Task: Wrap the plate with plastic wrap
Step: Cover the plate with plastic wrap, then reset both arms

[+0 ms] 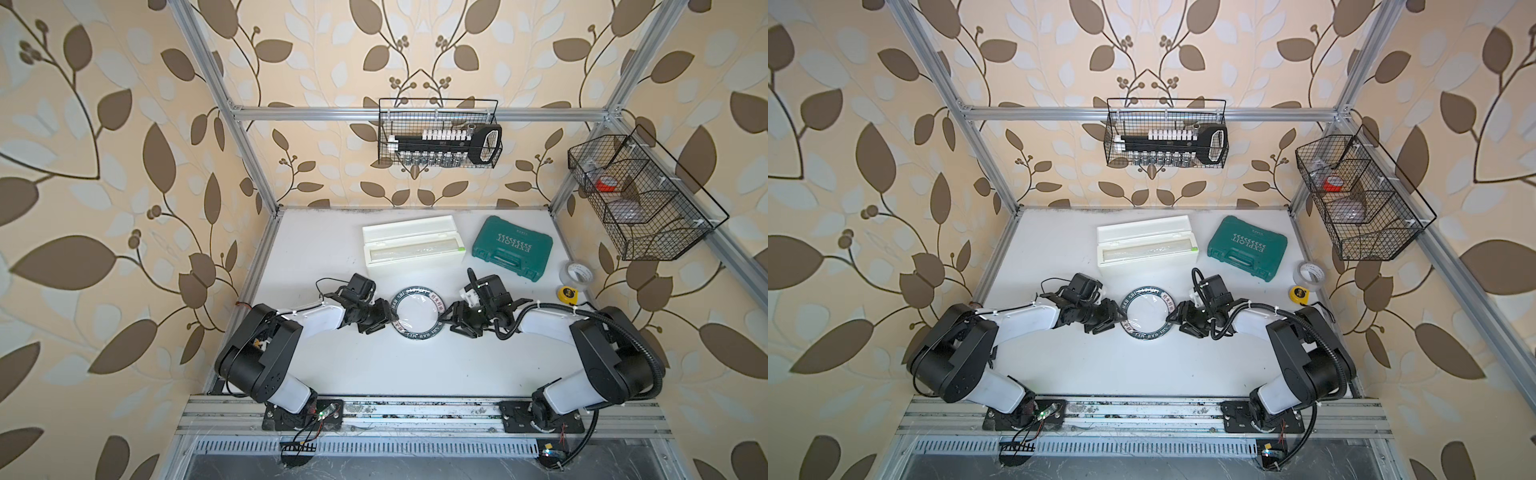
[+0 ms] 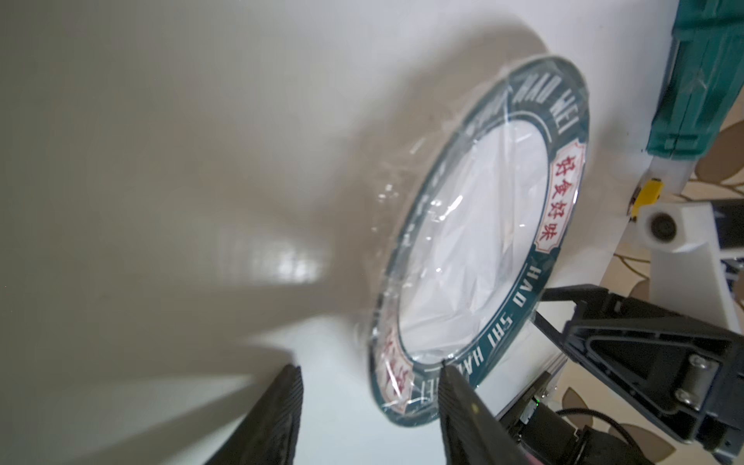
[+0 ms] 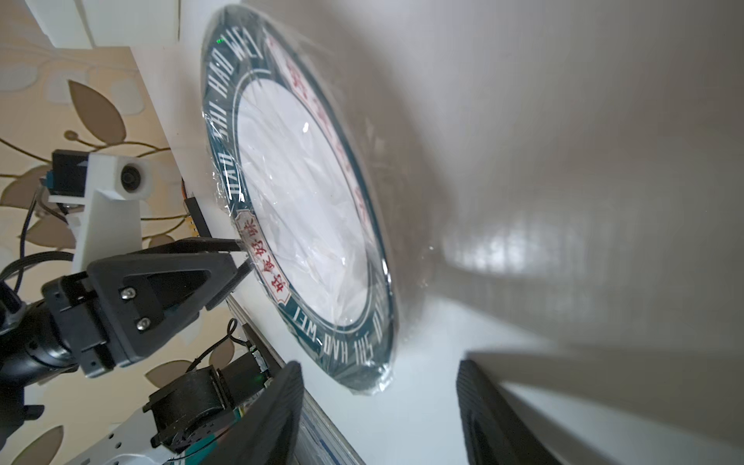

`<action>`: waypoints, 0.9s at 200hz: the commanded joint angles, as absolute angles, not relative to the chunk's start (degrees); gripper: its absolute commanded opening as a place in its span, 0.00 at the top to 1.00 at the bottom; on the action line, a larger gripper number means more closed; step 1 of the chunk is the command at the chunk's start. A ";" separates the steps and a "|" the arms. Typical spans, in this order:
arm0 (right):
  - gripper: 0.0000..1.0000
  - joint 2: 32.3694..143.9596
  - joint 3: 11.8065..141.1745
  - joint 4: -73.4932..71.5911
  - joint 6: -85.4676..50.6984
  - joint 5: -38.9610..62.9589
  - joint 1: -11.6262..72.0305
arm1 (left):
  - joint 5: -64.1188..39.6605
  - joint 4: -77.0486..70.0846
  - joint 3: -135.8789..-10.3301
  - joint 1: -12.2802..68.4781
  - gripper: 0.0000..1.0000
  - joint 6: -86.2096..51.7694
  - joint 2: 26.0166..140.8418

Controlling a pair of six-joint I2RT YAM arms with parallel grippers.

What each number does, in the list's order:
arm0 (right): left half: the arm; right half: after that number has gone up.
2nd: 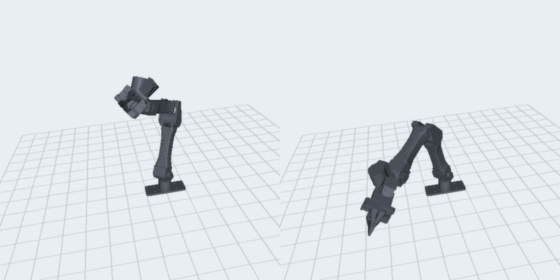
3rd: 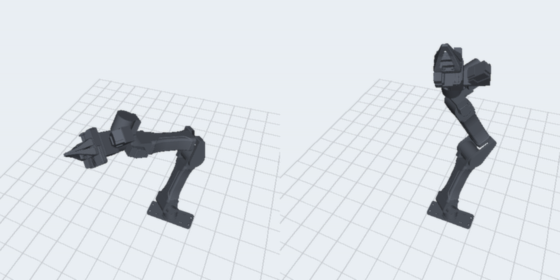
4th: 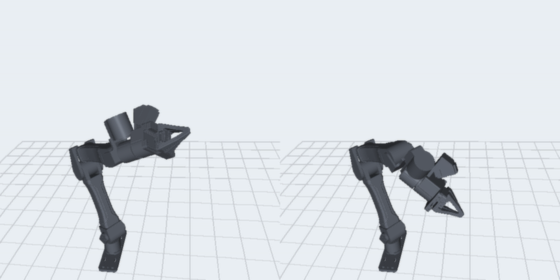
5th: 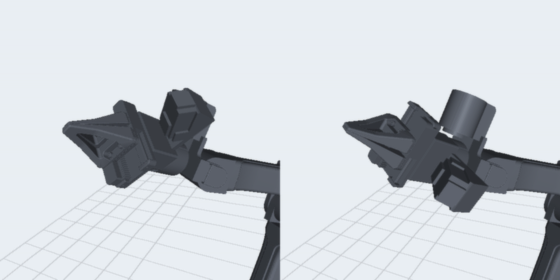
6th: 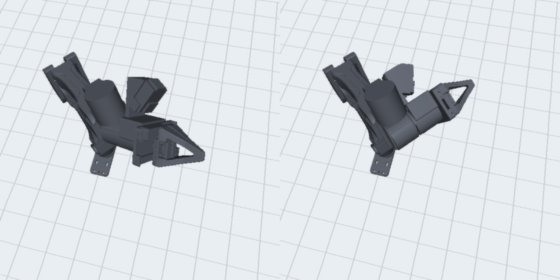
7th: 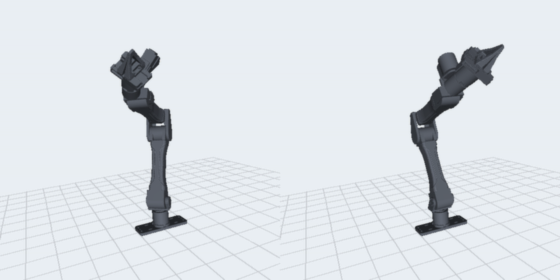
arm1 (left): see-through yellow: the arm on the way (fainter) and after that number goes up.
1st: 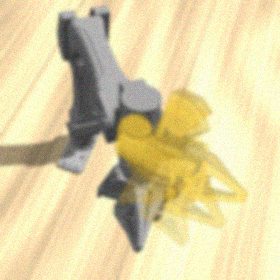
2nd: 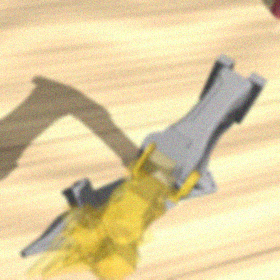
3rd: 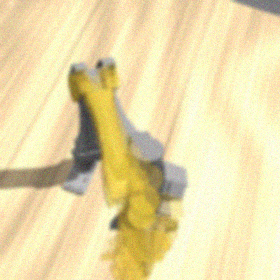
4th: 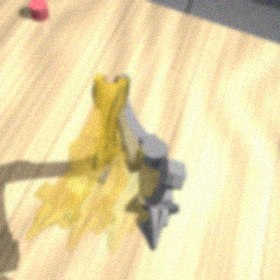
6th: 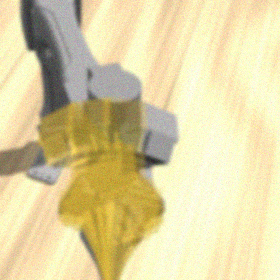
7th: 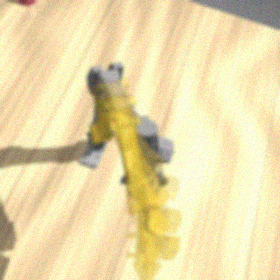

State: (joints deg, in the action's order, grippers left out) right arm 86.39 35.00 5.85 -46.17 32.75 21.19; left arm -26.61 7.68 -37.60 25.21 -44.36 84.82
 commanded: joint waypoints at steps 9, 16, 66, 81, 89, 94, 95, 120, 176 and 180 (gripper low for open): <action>0.36 86.50 41.32 18.85 -34.96 25.55 20.93 | -26.46 7.78 -38.05 25.87 0.41 -42.82 80.02; 0.36 87.62 42.25 18.21 -35.02 25.38 20.99 | -26.37 5.86 -38.36 26.85 0.41 -43.21 80.87; 0.43 95.41 47.47 12.39 -37.10 27.62 24.61 | -27.08 1.88 -41.56 28.03 0.45 -42.25 87.93; 0.43 96.20 48.19 12.20 -36.82 29.37 23.99 | -26.33 3.19 -42.03 27.99 0.44 -41.02 86.79; 0.43 95.56 48.29 12.71 -36.28 29.34 22.92 | -25.75 4.91 -42.71 27.95 0.43 -40.25 86.10; 0.43 94.80 48.35 13.62 -35.64 28.79 22.14 | -25.44 6.10 -43.09 27.95 0.43 -39.74 85.61; 0.42 94.60 48.44 13.88 -35.53 28.63 21.93 | -25.38 6.35 -43.17 27.91 0.43 -39.65 85.43; 0.35 87.25 50.97 22.45 -29.51 21.69 18.87 | -20.81 15.49 -45.88 27.86 0.40 -36.69 78.34; 0.01 55.85 37.07 2.92 -14.06 -6.55 18.86 | 4.28 10.35 -38.82 29.30 0.27 -21.10 53.56; 0.01 54.11 35.11 -1.04 -13.66 -8.86 18.89 | 6.71 8.95 -38.52 29.34 0.26 -19.18 53.02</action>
State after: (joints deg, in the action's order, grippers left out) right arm 62.78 44.95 15.05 -23.22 7.09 18.63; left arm -9.85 14.09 -42.48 28.58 -30.72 58.76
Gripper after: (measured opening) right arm 0.927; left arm 0.704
